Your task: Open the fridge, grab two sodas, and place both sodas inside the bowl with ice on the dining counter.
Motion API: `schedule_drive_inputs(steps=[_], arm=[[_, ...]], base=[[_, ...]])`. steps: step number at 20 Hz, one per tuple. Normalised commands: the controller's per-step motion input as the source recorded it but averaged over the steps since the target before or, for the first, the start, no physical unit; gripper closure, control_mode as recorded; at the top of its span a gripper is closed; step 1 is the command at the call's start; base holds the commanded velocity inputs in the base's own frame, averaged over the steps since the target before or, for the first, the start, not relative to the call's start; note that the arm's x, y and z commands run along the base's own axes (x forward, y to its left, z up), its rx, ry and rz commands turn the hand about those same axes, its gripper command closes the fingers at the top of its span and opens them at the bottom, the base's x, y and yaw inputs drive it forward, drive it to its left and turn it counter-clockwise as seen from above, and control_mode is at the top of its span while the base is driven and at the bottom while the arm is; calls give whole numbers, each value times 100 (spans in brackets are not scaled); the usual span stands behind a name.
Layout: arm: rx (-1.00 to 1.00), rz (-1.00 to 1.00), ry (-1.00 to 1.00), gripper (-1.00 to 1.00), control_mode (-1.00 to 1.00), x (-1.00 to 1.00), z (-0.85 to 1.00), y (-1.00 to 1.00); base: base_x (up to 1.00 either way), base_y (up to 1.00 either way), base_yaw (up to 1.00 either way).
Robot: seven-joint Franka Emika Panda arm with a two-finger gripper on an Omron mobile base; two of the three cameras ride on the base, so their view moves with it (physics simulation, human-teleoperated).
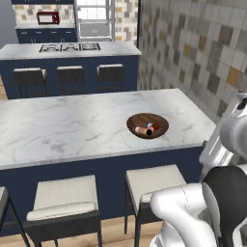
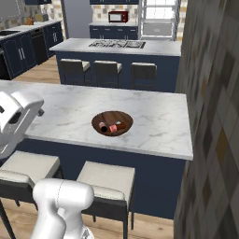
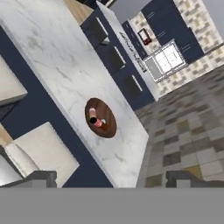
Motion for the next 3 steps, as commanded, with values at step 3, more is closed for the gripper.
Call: schedule_drive_inputs(steps=[3], arm=[[-8,0,0,-100,-100,0,-34,18]], base=[[0,0,0]])
